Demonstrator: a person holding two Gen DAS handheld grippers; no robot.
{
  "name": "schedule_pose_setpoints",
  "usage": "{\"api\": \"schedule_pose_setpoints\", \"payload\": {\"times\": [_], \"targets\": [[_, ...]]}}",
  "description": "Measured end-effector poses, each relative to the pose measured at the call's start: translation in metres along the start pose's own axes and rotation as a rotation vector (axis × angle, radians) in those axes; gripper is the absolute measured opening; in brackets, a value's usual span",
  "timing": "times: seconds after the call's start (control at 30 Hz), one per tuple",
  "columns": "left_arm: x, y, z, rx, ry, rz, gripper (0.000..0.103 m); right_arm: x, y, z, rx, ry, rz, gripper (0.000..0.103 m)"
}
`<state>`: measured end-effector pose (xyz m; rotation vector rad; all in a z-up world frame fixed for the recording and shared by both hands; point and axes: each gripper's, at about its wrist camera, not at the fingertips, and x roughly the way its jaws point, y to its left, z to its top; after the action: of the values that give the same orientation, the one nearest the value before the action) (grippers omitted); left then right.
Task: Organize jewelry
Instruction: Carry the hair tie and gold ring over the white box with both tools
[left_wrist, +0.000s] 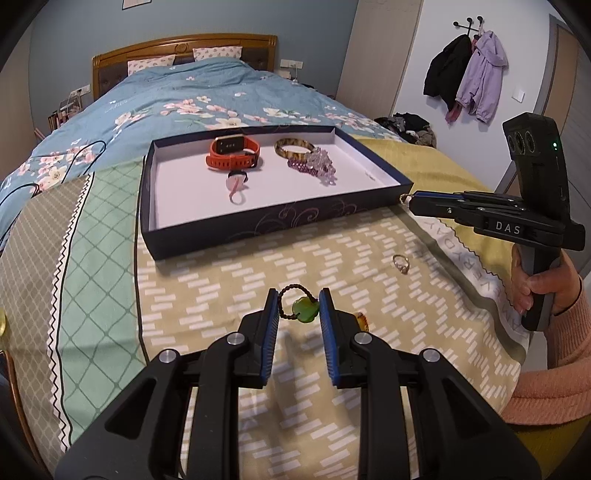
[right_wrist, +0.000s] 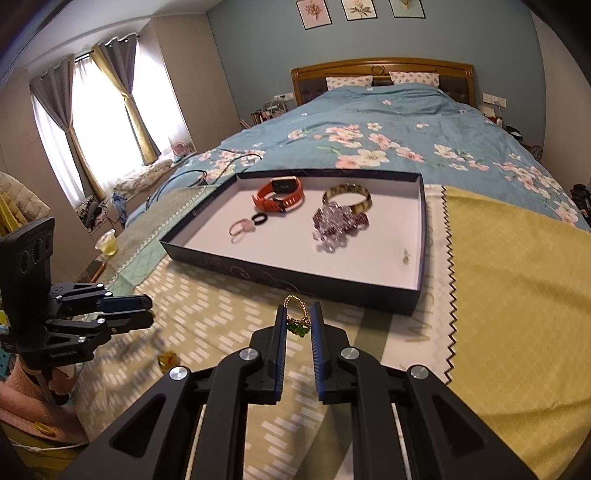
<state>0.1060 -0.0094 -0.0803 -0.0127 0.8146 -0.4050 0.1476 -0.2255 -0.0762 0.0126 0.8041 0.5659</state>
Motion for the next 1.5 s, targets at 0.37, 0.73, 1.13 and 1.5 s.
{"api": "schedule_pose_setpoints", "payload": {"times": [0.37,0.73,1.13,1.5], "targets": [[-0.005,0.002,0.011,-0.009,-0.042,0.007,0.022,-0.002,0.007,0.008,-0.002,-0.031,0.020,0.011],[-0.007,0.005,0.025,-0.007,-0.079,0.032,0.022,0.001,0.009,0.017,-0.011,-0.050,0.025,0.011],[-0.004,0.007,0.046,0.000,-0.111,0.040,0.022,0.007,0.008,0.030,-0.020,-0.057,0.025,0.011],[0.005,0.008,0.063,0.008,-0.121,0.054,0.022,0.016,0.006,0.041,-0.026,-0.054,0.023,0.011]]}}
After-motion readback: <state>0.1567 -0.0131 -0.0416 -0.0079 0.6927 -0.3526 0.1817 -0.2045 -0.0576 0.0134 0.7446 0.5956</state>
